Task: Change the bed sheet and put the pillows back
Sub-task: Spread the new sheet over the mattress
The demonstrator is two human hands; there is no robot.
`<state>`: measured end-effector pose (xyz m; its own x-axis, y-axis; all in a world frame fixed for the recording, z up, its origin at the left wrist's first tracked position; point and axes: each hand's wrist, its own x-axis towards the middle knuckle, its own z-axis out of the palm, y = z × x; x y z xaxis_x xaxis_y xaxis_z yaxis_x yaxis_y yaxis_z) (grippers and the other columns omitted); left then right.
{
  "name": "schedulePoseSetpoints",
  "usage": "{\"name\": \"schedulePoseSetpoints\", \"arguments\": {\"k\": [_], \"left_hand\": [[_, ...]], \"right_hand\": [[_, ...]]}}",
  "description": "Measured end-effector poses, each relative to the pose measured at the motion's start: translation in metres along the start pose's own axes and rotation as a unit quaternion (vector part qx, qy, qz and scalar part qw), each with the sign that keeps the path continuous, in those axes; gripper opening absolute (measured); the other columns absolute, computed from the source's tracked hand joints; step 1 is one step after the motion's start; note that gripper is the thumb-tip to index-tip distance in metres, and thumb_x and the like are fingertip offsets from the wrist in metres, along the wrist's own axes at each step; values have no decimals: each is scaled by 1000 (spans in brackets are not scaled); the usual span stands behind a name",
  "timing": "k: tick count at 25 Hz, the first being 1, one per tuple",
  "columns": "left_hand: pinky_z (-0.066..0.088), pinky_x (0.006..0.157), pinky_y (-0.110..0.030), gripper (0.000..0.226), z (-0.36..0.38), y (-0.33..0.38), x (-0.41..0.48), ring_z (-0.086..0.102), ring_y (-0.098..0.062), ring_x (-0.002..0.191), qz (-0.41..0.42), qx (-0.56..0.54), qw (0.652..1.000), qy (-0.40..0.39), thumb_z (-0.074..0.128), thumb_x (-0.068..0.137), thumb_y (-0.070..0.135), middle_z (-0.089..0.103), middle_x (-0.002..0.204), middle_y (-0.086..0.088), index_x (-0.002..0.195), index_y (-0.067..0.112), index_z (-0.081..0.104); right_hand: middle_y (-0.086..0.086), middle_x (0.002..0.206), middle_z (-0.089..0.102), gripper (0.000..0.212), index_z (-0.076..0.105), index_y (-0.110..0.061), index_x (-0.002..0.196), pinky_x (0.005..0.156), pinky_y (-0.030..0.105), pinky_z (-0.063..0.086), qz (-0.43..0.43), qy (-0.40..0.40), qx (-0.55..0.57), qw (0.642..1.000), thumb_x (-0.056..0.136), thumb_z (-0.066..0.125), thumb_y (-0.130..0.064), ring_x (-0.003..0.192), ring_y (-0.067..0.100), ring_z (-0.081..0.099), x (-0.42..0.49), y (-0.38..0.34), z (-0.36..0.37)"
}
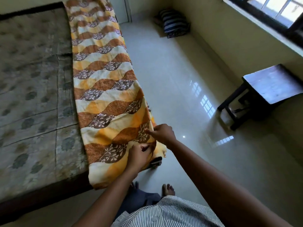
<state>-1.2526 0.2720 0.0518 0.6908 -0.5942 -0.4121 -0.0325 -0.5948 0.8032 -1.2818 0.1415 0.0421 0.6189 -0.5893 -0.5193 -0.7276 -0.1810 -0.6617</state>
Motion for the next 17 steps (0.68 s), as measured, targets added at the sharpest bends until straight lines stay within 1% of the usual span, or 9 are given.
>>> {"name": "schedulePoseSetpoints", "arguments": {"k": [2,5,6,7,9,10,12,14,17], "left_hand": [[45,73,-22,22,-17,8,16,63,-11,87,45,60,995,-65,57,91,26,70,88,1,97,12,72],[47,89,-29,36,-55,18,73,58,-21,111,162,224,960,-55,53,93,22,61,123,-6,128,16,54],[43,95,-31,44,-65,22,96,51,-24,120,230,312,919,-76,53,93,19,52,134,-7,136,18,45],[38,101,-32,52,-70,29,117,42,-24,129,296,410,855,-116,52,93,15,42,143,-6,142,21,36],[26,109,-35,58,-74,42,152,26,-21,139,393,565,698,-197,49,93,12,28,152,-2,145,27,28],[23,110,-38,54,-74,45,166,23,-19,140,414,609,639,-224,47,95,15,26,153,-1,144,29,31],[21,111,-41,43,-79,40,195,26,-19,140,425,661,571,-238,45,96,20,34,150,0,138,29,42],[21,110,-39,36,-92,26,221,38,-20,132,416,676,560,-236,43,96,18,49,140,-1,130,27,53],[27,110,-38,37,-123,-1,252,45,-23,127,353,670,613,-227,39,95,11,53,136,-3,124,25,57]], "right_hand": [[10,77,66,30,66,-9,70,56,28,42,14,57,-32,998,86,60,-34,71,25,60,12,-3,7],[9,86,69,27,70,-10,89,61,31,48,1,95,-103,990,91,55,-31,74,25,63,8,-6,13],[9,88,69,27,69,-11,94,61,30,47,-7,106,-130,986,93,52,-33,75,26,63,5,-10,16],[10,91,69,27,68,-14,100,61,30,47,-10,119,-149,982,94,50,-33,77,27,62,0,-16,21],[11,101,68,30,62,-18,116,64,31,47,-6,146,-162,976,96,45,-32,86,29,62,-5,-33,33],[11,105,67,31,60,-20,120,64,30,46,-2,156,-167,974,97,44,-32,89,29,62,-9,-41,39],[10,110,65,29,62,-23,119,63,27,40,-3,173,-168,970,96,46,-34,93,27,62,-13,-62,50],[7,120,63,27,64,-26,116,67,26,44,-10,195,-144,970,94,51,-35,95,24,63,-19,-78,62],[1,115,66,26,65,-29,114,74,27,50,-23,226,-127,966,92,54,-38,96,17,63,-32,-93,83]]}}
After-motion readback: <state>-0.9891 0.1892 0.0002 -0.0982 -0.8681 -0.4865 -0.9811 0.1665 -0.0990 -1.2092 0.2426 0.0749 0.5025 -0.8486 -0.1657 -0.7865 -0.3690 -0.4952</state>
